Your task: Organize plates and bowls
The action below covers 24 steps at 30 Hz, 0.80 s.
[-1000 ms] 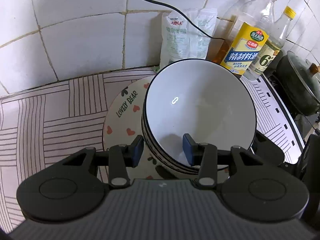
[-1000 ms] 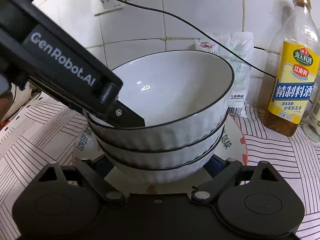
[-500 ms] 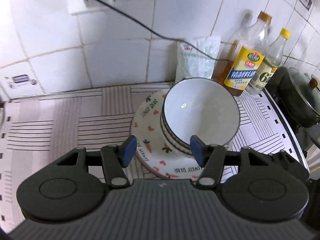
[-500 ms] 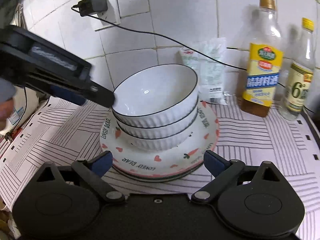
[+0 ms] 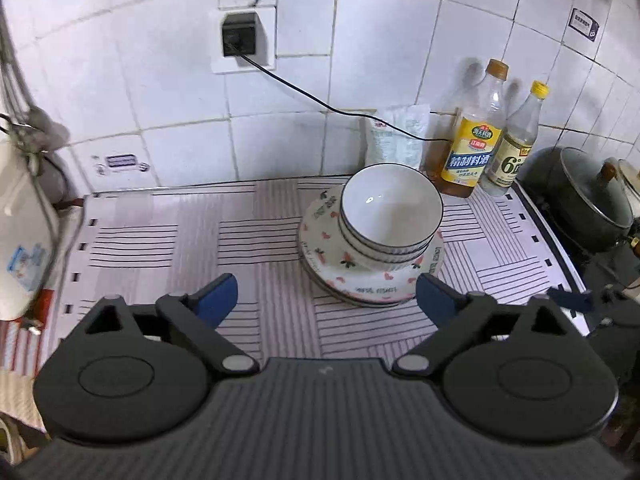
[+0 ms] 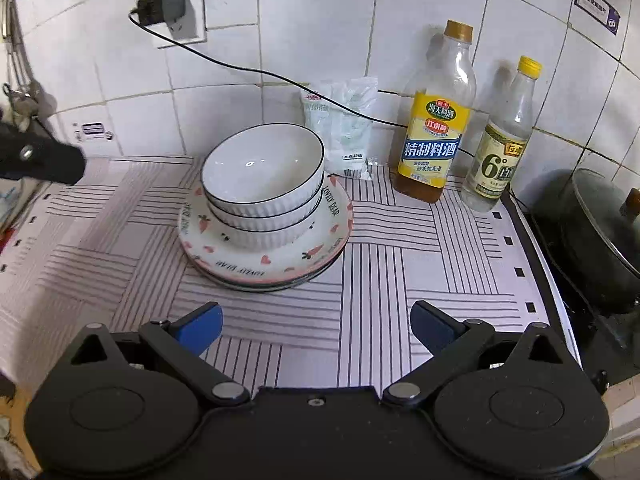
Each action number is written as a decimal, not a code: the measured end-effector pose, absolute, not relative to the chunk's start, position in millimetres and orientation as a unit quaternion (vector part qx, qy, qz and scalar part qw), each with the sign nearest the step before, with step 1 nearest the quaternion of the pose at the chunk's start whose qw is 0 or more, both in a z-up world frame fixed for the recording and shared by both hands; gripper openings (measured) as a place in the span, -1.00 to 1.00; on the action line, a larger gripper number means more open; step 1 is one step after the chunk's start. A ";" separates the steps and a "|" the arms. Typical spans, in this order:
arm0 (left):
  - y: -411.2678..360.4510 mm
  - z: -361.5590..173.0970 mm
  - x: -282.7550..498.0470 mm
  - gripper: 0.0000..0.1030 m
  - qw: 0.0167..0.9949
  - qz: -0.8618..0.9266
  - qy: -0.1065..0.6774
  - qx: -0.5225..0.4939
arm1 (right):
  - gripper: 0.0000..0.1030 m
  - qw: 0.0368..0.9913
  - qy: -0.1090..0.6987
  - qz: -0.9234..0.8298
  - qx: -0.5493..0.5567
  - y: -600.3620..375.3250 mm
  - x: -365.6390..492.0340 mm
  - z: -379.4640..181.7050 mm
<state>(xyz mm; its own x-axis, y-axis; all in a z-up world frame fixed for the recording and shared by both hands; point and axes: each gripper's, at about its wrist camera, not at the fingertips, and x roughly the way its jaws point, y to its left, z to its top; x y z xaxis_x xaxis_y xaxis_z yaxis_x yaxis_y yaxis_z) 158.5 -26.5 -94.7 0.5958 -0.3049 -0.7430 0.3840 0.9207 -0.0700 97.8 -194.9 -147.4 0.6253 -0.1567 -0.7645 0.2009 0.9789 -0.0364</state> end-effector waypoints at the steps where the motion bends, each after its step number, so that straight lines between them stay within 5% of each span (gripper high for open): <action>1: -24.2 -91.2 153.3 0.89 0.893 -0.189 0.405 0.052 | 0.97 0.902 0.420 -0.102 0.028 -196.8 92.4 -141.3; 24: 20.1 -25.7 53.1 0.96 0.912 -0.088 0.386 0.103 | 0.97 0.909 0.391 -0.124 0.072 -165.9 1.4 -42.1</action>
